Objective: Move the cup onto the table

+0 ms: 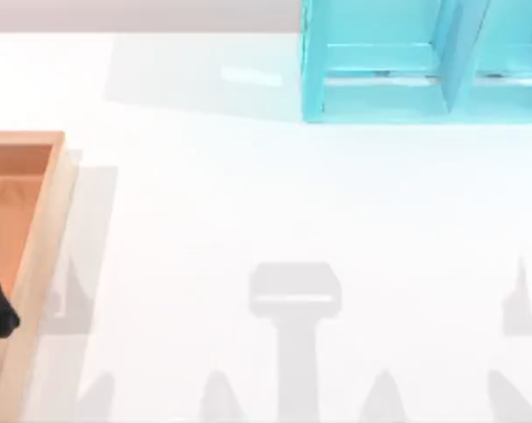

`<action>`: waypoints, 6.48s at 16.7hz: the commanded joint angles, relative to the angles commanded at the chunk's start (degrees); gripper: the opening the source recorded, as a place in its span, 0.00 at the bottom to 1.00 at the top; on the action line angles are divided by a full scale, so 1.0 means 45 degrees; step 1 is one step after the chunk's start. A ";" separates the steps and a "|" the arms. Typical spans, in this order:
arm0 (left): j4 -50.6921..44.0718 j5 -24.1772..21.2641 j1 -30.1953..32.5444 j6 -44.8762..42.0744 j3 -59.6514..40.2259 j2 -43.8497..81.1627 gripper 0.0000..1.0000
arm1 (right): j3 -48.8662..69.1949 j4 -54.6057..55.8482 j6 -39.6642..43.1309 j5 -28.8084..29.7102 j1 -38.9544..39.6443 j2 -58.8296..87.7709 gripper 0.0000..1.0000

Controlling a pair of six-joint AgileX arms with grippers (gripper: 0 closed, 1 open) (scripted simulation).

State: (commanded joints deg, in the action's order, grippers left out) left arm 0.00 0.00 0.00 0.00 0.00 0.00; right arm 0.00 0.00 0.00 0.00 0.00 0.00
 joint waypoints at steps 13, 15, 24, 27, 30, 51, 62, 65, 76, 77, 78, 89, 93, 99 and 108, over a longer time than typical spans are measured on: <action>-0.7285 -0.0001 -0.1690 -0.1802 -0.6958 0.8574 1.00 | 0.0000 0.0000 0.0000 0.0000 0.0000 0.0000 1.00; -0.9230 -0.0003 -0.2126 -0.2260 -0.8697 1.1052 1.00 | 0.0000 0.0000 0.0000 0.0000 0.0000 0.0000 1.00; -1.5518 0.0014 -0.3614 -0.3820 -1.4752 1.8602 1.00 | 0.0000 0.0000 0.0000 0.0000 0.0000 0.0000 1.00; -1.6092 0.0012 -0.3759 -0.3969 -1.5381 1.9257 1.00 | 0.0000 0.0000 0.0000 0.0000 0.0000 0.0000 1.00; -1.6092 0.0012 -0.3759 -0.3969 -1.5381 1.9257 1.00 | 0.0000 0.0000 0.0000 0.0000 0.0000 0.0000 1.00; -1.0826 0.0012 -0.3821 -0.4053 -1.1475 2.0617 0.70 | 0.0000 0.0000 0.0000 0.0000 0.0000 0.0000 1.00; -1.0826 0.0012 -0.3821 -0.4053 -1.1475 2.0617 0.00 | 0.0000 0.0000 0.0000 0.0000 0.0000 0.0000 1.00; -1.0826 0.0012 -0.3821 -0.4053 -1.1475 2.0617 0.00 | 0.0000 0.0000 0.0000 0.0000 0.0000 0.0000 1.00; -1.1482 0.0130 -0.3320 -0.2143 -1.3133 2.0038 0.00 | 0.0000 0.0000 0.0000 0.0000 0.0000 0.0000 1.00; -1.1989 0.0140 -0.2892 -0.1672 -1.3433 1.9928 0.00 | 0.0000 0.0000 0.0000 0.0000 0.0000 0.0000 1.00; -1.2587 0.0139 -0.2341 -0.1197 -1.3705 1.9809 0.00 | 0.0000 0.0000 0.0000 0.0000 0.0000 0.0000 1.00; -1.6155 0.0030 0.1213 0.0984 -1.4832 1.8623 0.00 | 0.0000 0.0000 0.0000 0.0000 0.0000 0.0000 1.00; -1.6240 0.0030 0.1639 0.1434 -1.5196 1.9088 0.00 | 0.0000 0.0000 0.0000 0.0000 0.0000 0.0000 1.00; -1.6543 0.0052 0.5807 0.5533 -1.7586 2.1312 0.00 | 0.0000 0.0000 0.0000 0.0000 0.0000 0.0000 1.00; -1.6496 0.0075 0.9364 0.9063 -1.9476 2.2996 0.00 | 0.0000 0.0000 0.0000 0.0000 0.0000 0.0000 1.00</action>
State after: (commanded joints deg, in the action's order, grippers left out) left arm -74.23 0.34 42.14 40.78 -87.64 103.48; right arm 0.00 0.00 0.00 0.00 0.00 0.00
